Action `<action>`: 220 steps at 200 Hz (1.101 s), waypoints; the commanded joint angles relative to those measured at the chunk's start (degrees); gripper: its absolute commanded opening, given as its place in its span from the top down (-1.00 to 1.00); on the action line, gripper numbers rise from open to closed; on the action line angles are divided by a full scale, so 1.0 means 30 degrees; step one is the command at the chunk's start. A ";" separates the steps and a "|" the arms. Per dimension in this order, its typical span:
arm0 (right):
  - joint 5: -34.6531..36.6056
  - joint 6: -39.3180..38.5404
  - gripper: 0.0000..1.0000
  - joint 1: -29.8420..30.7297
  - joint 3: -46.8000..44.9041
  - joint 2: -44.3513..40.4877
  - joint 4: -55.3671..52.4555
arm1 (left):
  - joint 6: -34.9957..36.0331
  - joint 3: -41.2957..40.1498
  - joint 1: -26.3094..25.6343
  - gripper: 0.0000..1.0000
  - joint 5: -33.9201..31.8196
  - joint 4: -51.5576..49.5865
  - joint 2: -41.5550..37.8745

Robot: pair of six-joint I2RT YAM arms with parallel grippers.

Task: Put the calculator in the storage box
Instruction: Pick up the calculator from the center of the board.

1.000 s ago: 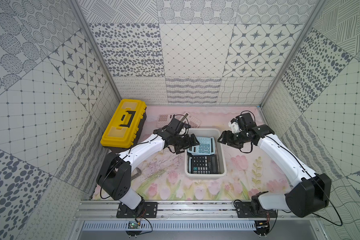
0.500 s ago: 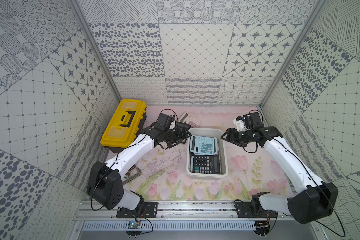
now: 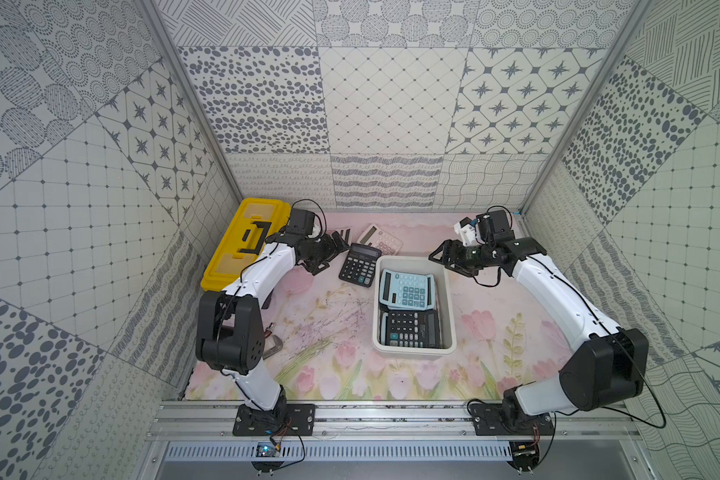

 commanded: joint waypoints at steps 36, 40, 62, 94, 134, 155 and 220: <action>-0.0317 -0.0221 -0.46 -0.0079 0.0190 -0.0205 0.0820 | 0.0467 0.5244 0.0739 -0.77 0.0166 0.0218 0.5596; -0.0331 -0.0250 -0.46 -0.0088 0.0128 -0.0230 0.0837 | 0.0462 0.5777 0.0695 -0.76 -0.0269 -0.0181 0.5825; -0.0349 -0.0252 -0.46 -0.0123 -0.0139 -0.0279 0.0849 | 0.1610 0.8946 0.0095 -0.80 -0.3920 -0.2640 0.7109; -0.0332 -0.0201 -0.46 -0.0147 -0.0498 -0.0406 0.0986 | 0.3686 1.4300 -0.0825 -0.82 -0.7413 -0.6282 1.0200; -0.0316 -0.0199 -0.46 -0.0176 -0.0915 -0.0652 0.1137 | 0.5019 1.9103 -0.1819 -0.82 -0.9155 -0.8210 1.3195; -0.0390 -0.0251 -0.46 -0.0205 -0.0974 -0.0705 0.1164 | 0.5435 2.0510 -0.2284 -0.80 -0.9980 -0.8324 1.4277; -0.0696 -0.0603 -0.46 -0.0553 -0.1513 -0.0683 0.1428 | 0.6229 2.1555 -0.3058 -0.49 -1.3067 -0.7539 1.5936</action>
